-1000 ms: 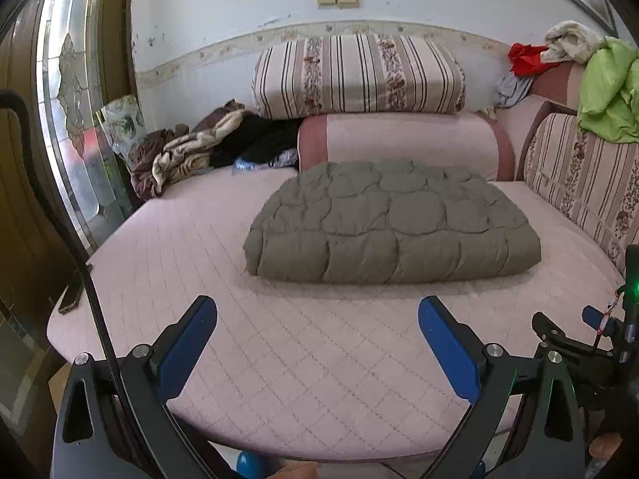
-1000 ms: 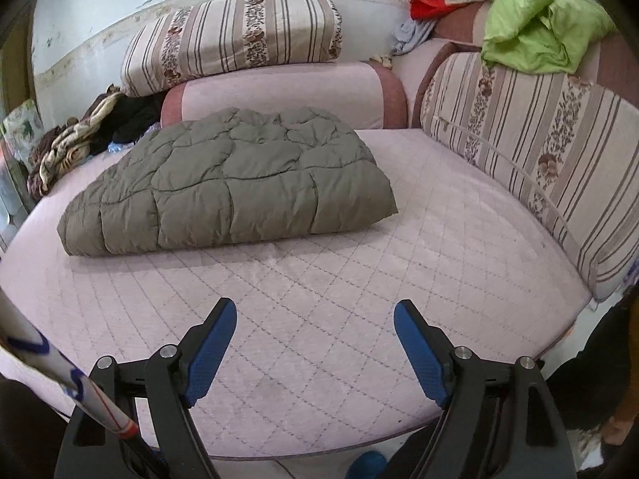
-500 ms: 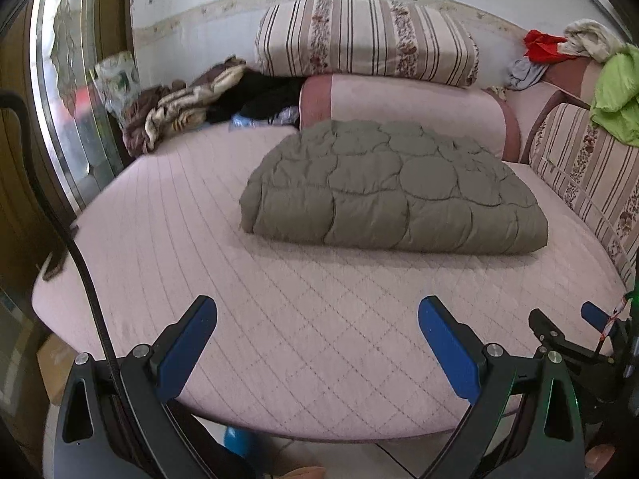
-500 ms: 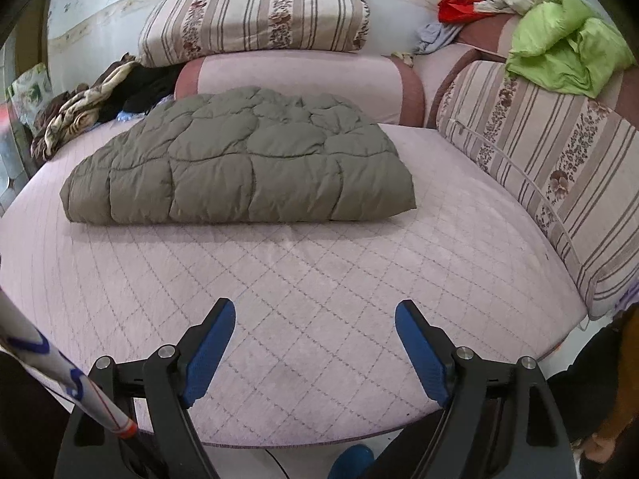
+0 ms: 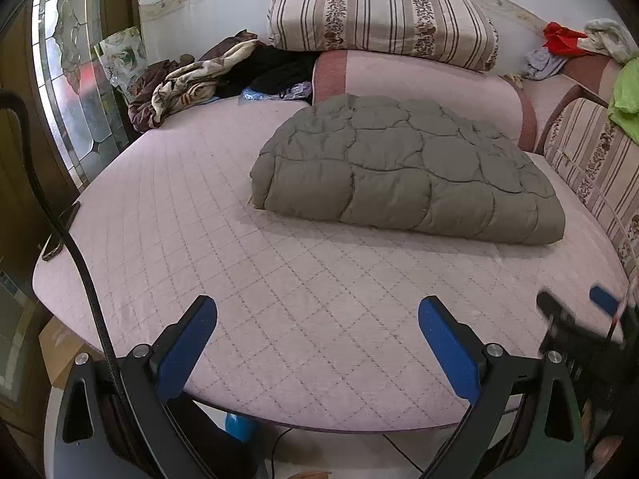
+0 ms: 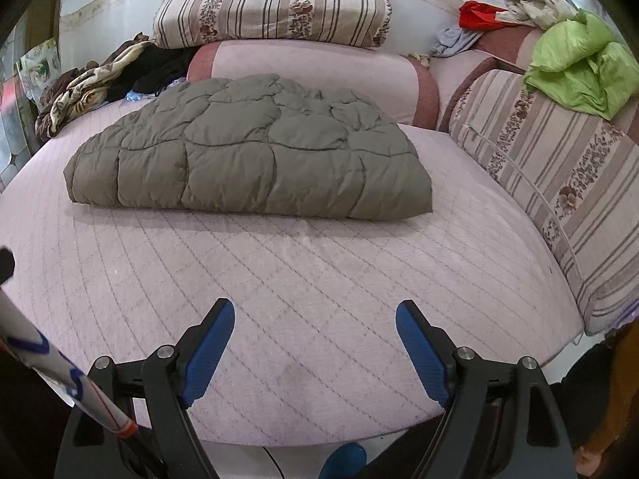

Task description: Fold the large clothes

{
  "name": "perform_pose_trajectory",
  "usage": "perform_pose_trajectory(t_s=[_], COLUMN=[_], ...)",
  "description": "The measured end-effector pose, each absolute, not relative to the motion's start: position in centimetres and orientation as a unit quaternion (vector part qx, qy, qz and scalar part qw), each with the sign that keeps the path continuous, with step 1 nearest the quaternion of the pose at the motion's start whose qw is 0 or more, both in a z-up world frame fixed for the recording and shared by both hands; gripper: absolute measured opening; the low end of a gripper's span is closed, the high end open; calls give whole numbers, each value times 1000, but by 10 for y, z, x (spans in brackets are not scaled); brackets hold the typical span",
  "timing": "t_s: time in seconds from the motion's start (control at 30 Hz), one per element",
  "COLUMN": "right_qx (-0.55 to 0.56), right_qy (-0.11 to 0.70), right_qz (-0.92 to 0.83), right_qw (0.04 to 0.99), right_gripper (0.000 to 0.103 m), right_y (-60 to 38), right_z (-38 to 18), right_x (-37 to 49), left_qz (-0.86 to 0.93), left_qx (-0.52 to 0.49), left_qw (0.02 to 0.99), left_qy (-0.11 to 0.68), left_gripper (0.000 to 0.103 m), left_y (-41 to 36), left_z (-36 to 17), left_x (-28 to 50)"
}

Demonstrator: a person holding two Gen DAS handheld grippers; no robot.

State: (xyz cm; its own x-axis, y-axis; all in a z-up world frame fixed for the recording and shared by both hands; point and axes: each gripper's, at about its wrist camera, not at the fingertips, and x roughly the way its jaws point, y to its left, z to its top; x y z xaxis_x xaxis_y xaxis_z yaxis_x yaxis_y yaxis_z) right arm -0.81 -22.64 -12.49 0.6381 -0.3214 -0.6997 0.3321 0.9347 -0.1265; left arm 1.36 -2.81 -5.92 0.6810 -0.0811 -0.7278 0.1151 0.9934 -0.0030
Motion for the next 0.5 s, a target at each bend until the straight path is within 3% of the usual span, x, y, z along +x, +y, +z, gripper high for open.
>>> perform_pose_trajectory(t_s=[0.23, 0.5], right_qx=[-24, -48], right_qy=[346, 398], right_qz=[-174, -182], right_qw=[922, 898], right_gripper=[90, 91], right_y=[-208, -205], right_z=[-94, -138], right_x=[13, -3], left_qz=[-33, -35], left_qx=[16, 5], left_qw=[919, 915], left_qy=[393, 401], left_gripper=[101, 101], left_y=[-17, -15], left_z=[-56, -60], left_x=[18, 20])
